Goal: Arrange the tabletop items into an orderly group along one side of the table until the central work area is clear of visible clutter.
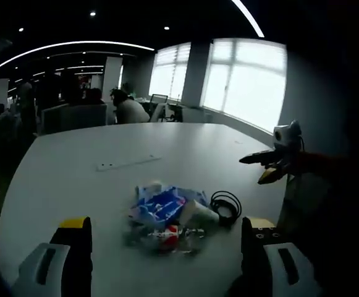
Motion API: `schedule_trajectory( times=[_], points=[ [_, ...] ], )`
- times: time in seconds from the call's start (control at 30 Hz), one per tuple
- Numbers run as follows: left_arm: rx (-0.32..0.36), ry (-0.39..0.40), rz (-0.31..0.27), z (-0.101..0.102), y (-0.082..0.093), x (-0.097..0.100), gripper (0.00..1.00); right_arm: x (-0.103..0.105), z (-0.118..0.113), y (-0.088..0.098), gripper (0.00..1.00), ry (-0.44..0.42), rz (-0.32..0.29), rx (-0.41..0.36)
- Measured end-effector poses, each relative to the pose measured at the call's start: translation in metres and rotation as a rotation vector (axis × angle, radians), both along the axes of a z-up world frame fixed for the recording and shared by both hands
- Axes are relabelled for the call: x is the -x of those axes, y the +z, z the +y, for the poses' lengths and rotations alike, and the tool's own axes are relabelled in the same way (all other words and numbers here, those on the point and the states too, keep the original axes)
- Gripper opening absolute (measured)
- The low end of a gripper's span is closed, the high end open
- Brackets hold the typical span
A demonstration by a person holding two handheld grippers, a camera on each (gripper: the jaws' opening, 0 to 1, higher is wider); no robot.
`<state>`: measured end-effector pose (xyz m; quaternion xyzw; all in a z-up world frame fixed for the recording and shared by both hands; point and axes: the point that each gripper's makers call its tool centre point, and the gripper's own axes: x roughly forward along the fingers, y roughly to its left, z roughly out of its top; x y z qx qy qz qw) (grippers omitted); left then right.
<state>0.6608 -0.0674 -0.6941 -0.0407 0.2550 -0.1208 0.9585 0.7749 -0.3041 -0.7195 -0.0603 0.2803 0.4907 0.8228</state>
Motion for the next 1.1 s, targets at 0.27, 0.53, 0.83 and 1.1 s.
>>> schedule_trajectory(
  times=[0.27,0.53,0.83,1.1],
  points=[
    [0.000,-0.003,0.002,-0.003,0.000,0.000,0.99,0.001,-0.003,-0.001,1.00,-0.013,0.002,-0.004],
    [0.002,-0.001,-0.004,-0.004,0.001,0.001,0.99,0.000,-0.001,0.000,1.00,-0.012,-0.004,-0.003],
    [0.003,-0.001,-0.001,-0.003,-0.004,-0.002,0.99,-0.001,-0.001,-0.001,1.00,-0.019,0.000,-0.009],
    [-0.003,-0.003,0.023,-0.006,-0.011,-0.006,0.98,-0.003,0.001,-0.004,0.96,-0.008,0.020,-0.013]
  ],
)
